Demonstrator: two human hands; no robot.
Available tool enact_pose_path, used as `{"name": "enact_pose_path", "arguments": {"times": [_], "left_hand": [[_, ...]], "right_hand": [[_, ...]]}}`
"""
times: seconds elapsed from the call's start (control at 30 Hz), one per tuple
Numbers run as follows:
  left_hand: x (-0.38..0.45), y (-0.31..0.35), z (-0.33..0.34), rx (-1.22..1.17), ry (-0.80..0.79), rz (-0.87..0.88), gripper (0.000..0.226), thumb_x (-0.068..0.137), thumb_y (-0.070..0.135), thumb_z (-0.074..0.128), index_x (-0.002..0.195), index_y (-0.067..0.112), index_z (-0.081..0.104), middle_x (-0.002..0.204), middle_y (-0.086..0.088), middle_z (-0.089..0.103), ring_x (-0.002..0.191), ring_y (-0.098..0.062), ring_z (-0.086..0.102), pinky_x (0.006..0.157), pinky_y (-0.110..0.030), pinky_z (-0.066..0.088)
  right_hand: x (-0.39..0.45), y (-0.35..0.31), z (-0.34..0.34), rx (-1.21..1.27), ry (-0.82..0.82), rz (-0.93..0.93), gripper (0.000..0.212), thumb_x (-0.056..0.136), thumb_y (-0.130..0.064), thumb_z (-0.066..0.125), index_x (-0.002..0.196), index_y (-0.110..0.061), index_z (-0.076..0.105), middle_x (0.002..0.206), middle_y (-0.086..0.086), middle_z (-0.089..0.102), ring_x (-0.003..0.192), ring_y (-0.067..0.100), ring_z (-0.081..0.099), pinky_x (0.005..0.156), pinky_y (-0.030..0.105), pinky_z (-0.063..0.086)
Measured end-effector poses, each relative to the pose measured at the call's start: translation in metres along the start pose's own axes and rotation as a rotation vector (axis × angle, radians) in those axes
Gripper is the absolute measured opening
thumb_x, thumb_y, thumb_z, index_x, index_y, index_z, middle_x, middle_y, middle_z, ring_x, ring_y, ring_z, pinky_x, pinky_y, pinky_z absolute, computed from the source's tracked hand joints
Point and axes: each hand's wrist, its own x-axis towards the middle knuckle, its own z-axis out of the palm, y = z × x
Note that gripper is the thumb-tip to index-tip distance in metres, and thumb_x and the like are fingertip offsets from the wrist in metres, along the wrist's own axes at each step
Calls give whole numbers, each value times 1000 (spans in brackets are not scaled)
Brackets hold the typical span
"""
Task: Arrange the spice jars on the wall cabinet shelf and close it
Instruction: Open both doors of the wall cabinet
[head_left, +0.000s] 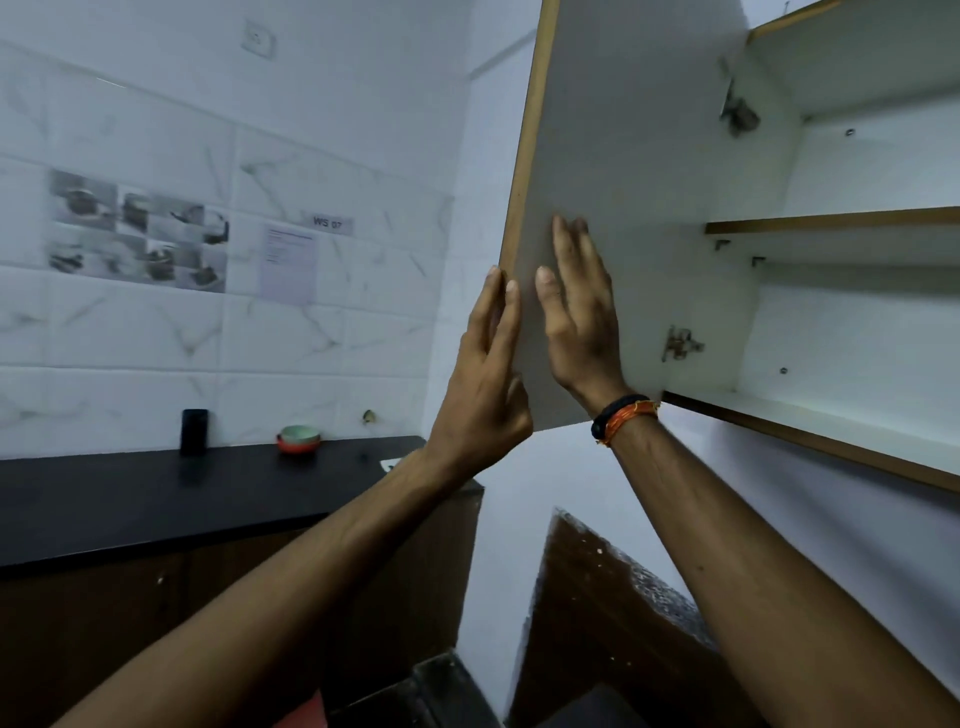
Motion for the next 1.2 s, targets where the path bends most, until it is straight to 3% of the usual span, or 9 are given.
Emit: {"name": "enact_pose_path", "arguments": {"times": [0.1,0.23,0.3,0.4,0.57,0.73,0.87,1.03,1.2], "left_hand": [[3,-17,0,162,-62,-40,80,78,-10,47,153,-9,18,162,-33,-5,154,-41,0,119,-34,25],[2,-49,-4,307,-126,-59,78,85,29,27,152,-11,22,158,-39,-2,150,-50,5,118,-53,28],[1,-68,-4,379,-154,-73,73,85,16,36,152,-10,22,159,-38,-1,149,-52,5,118,-57,28],[-2,-97,-6,511,-275,-128,87,78,-4,53,156,-4,14,163,-28,-10,151,-49,-6,118,-52,31],[1,-123,-4,738,-380,37,91,75,7,61,152,-13,17,161,-36,-2,150,-50,-11,121,-59,15],[-2,-126,2,795,-415,-12,96,76,9,57,155,-8,4,162,-30,-14,146,-54,-18,123,-56,15],[-2,-120,7,792,-400,-37,96,72,7,54,155,-7,7,163,-28,-14,146,-54,-19,122,-56,19],[2,-99,24,821,-314,-3,98,65,11,61,154,-4,24,164,-29,-2,146,-58,-14,118,-69,6],[8,-71,58,744,-302,120,91,65,8,60,151,-1,32,165,-27,4,151,-48,-5,120,-66,1]], "right_hand": [[3,8,16,-91,-78,-19,56,106,-25,42,159,-26,25,169,6,15,155,23,16,124,44,21],[2,33,35,-237,-190,-18,58,105,-28,43,159,-29,24,169,6,13,153,28,20,121,49,28],[0,44,46,-285,-245,-6,59,104,-31,44,160,-29,23,169,7,12,153,29,20,119,50,31],[-1,56,62,-352,-329,-5,64,103,-33,47,160,-29,19,170,7,6,155,30,15,119,52,31],[-9,61,85,-428,-303,-12,78,97,-31,55,162,-25,11,169,11,-1,156,33,6,122,49,28],[-12,61,88,-439,-305,-20,82,97,-33,55,162,-24,6,169,12,-4,156,33,2,120,51,28],[-11,65,77,-429,-338,-41,82,96,-30,56,162,-26,6,170,9,-5,157,30,1,120,50,30],[-11,72,46,-453,-372,-66,78,96,-27,57,161,-27,14,170,9,4,155,32,11,119,51,34],[-17,91,-6,-585,-341,-37,76,95,-26,58,160,-25,20,167,12,17,151,33,24,118,49,35]]}}
